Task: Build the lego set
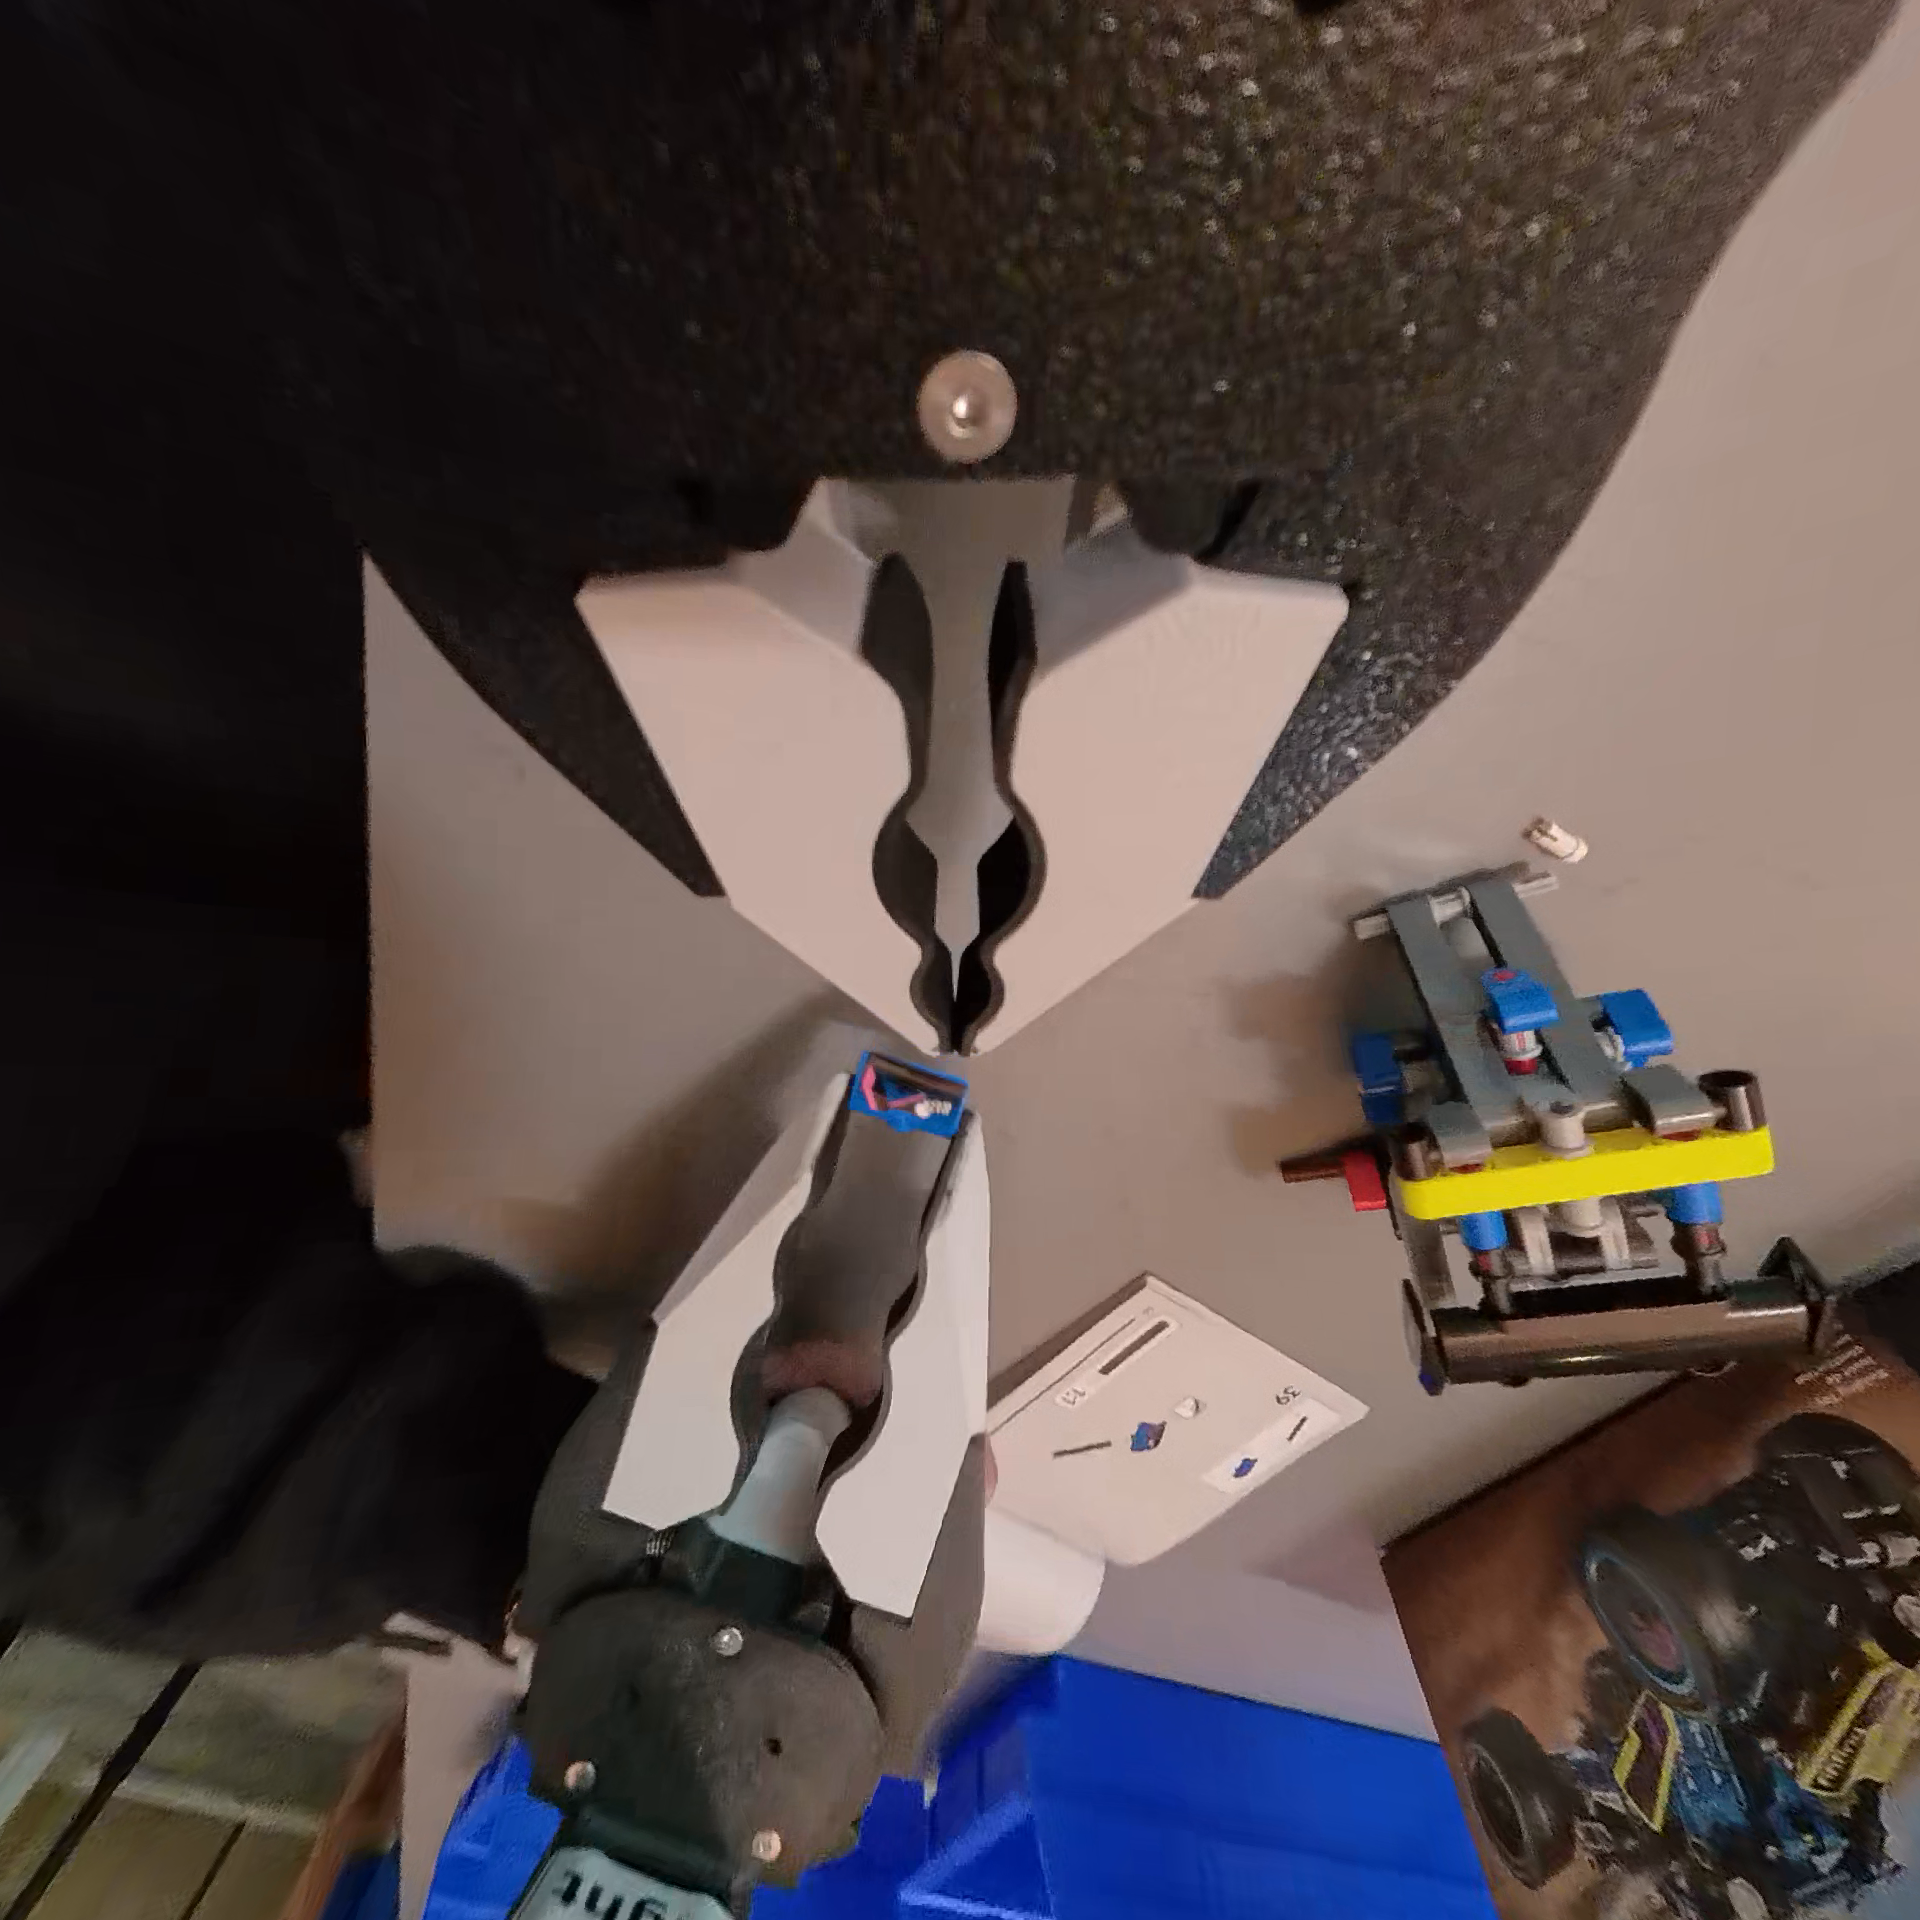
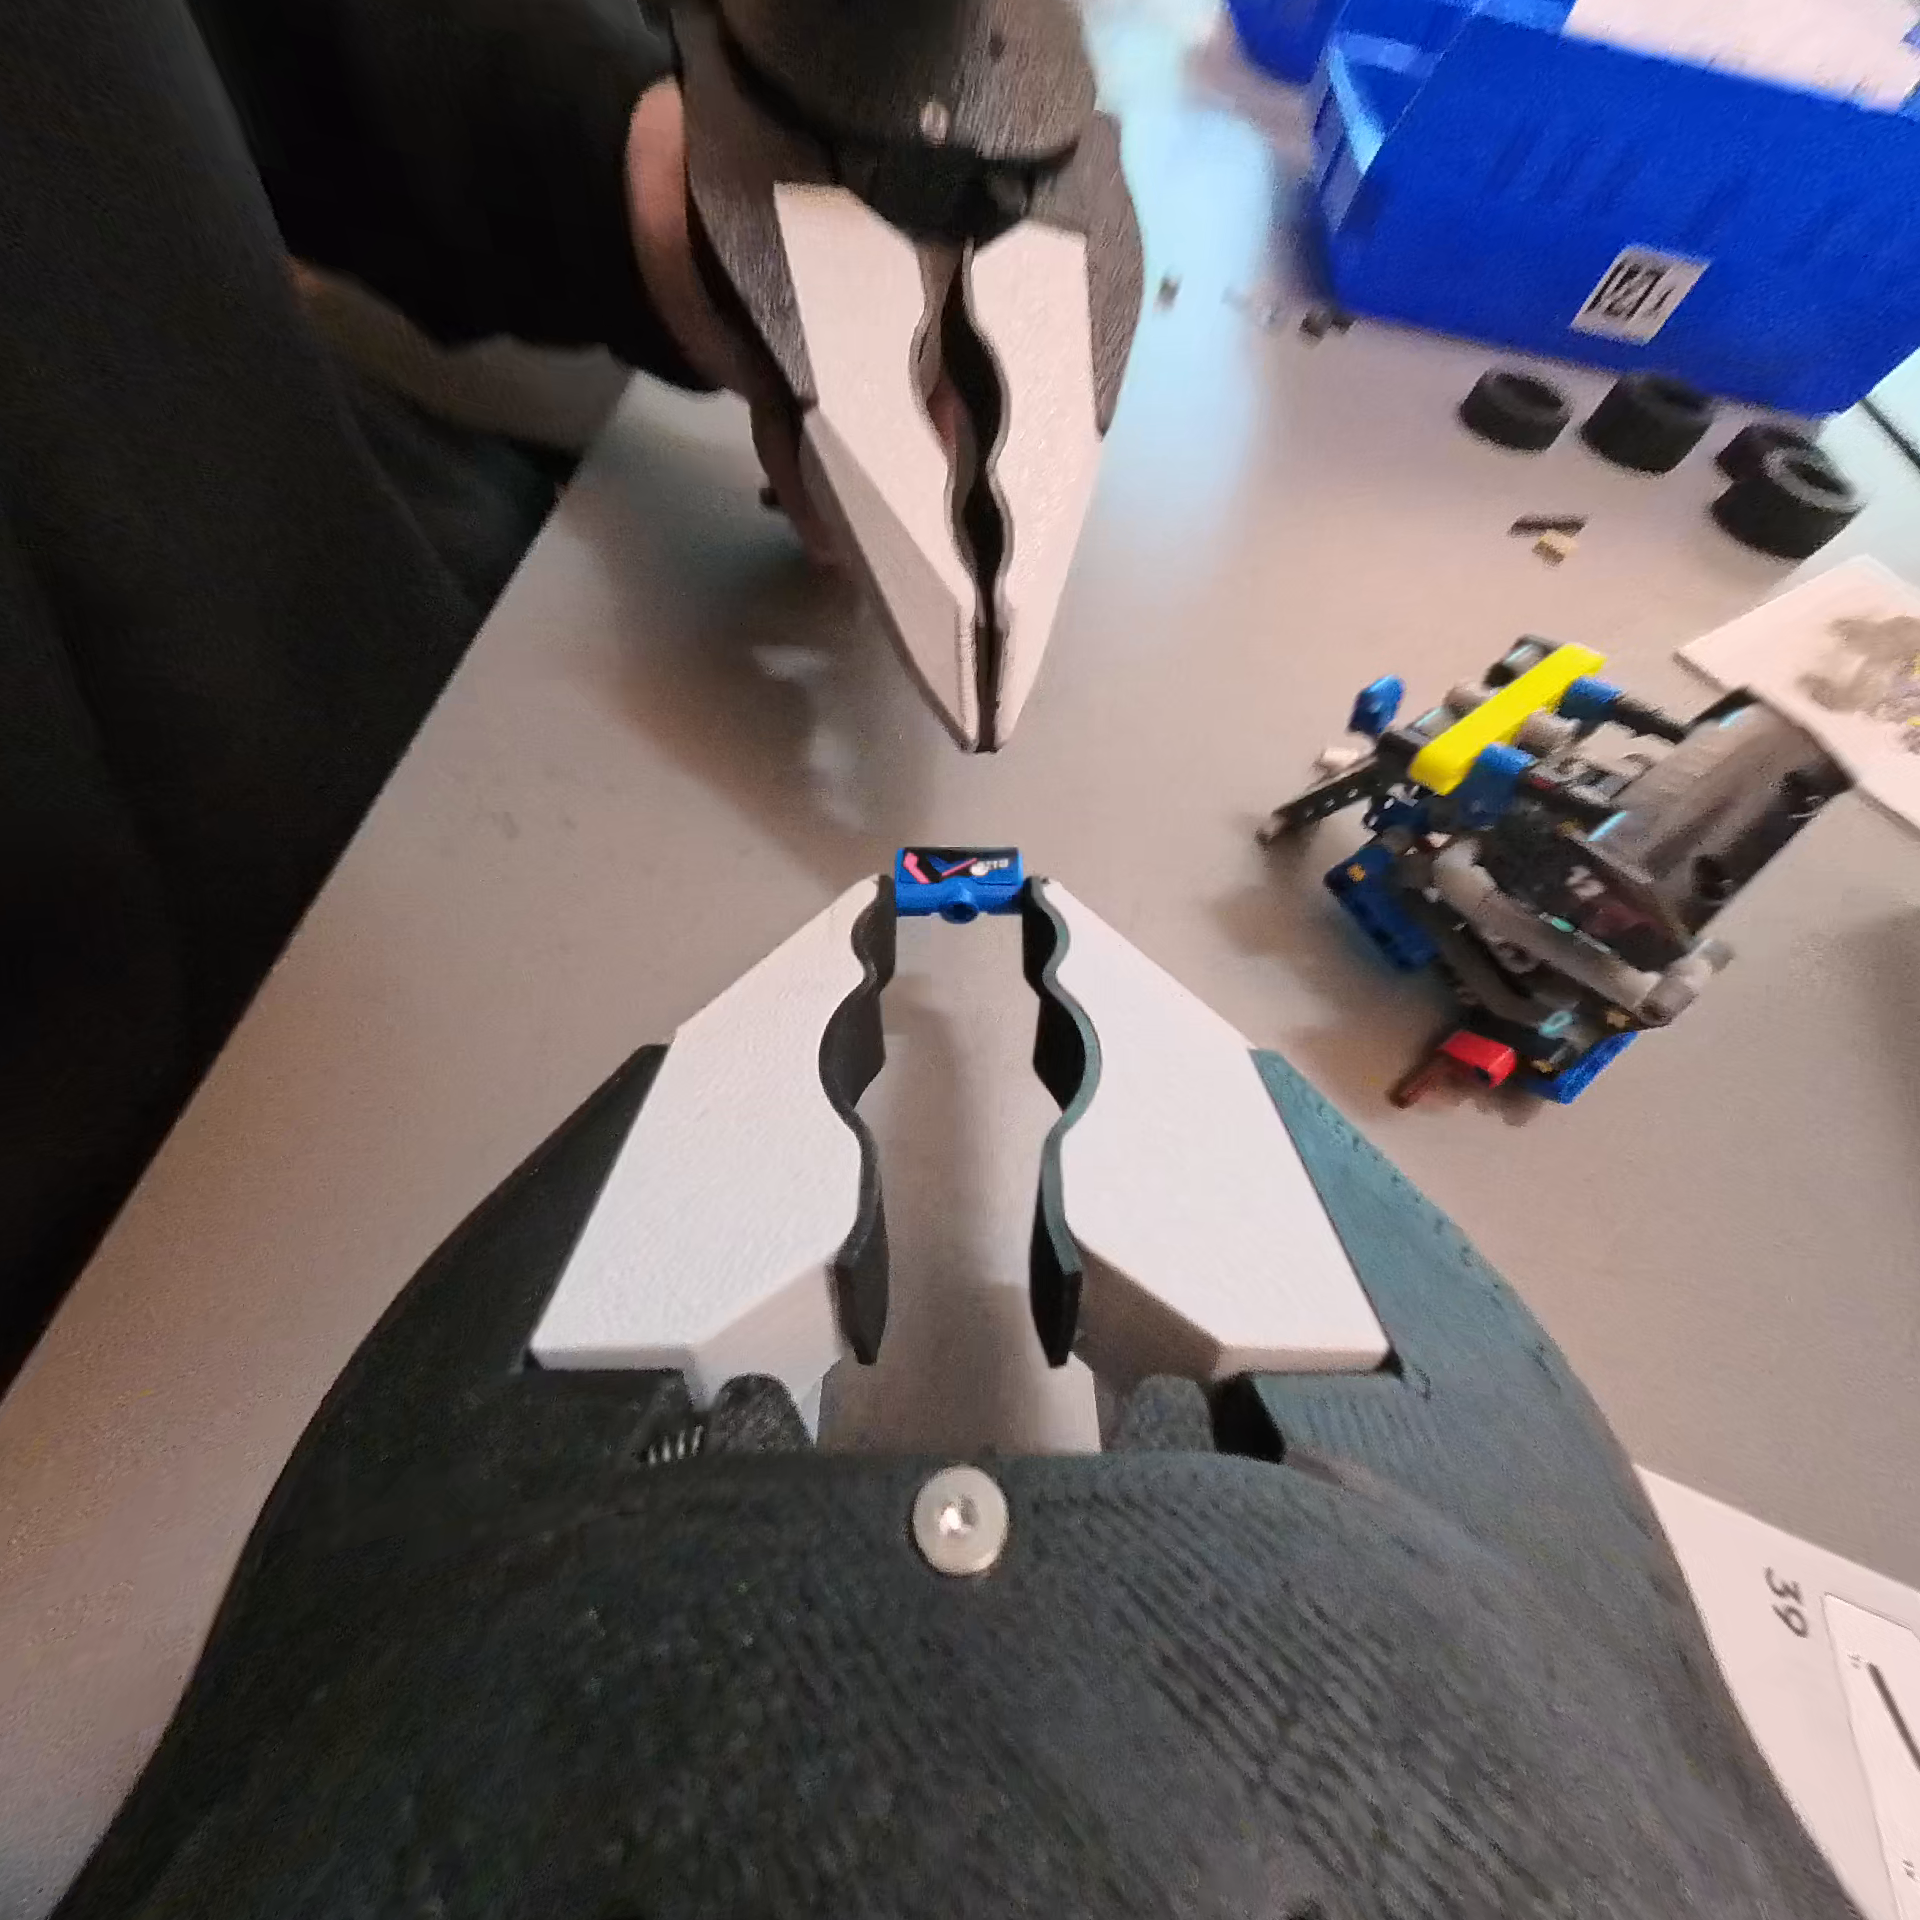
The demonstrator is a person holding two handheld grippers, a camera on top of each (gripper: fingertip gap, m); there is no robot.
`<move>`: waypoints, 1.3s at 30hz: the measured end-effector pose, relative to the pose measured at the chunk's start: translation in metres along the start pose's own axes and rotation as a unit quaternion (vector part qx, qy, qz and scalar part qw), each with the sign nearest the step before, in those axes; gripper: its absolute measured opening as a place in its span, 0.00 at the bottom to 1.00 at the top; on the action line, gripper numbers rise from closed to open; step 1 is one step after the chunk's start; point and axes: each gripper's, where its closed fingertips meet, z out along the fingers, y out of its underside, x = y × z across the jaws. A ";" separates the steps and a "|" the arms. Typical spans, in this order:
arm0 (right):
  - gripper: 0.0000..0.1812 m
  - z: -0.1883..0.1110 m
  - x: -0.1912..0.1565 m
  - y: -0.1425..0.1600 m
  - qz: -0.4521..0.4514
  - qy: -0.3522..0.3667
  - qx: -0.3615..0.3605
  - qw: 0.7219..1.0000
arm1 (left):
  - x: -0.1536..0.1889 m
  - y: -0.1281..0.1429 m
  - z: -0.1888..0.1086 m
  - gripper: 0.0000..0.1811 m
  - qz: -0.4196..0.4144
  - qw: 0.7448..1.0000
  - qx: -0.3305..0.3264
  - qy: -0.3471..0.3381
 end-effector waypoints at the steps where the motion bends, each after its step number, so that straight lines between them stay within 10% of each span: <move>1: 0.13 -0.003 0.001 -0.006 0.003 0.003 0.022 1.000 | 0.001 -0.003 -0.001 0.00 -0.001 1.000 0.007 0.002; 11: 0.13 -0.018 0.005 -0.027 0.022 0.011 0.107 0.994 | 0.017 -0.029 0.000 0.00 0.008 0.999 0.037 0.025; 19: 0.13 -0.017 0.004 -0.030 -0.002 0.024 0.114 0.993 | 0.017 -0.019 0.007 0.17 -0.186 0.979 0.024 0.084; 39: 0.13 -0.007 -0.007 -0.028 -0.144 0.059 0.018 0.988 | 0.038 -0.019 0.009 0.05 -0.358 0.903 0.031 0.234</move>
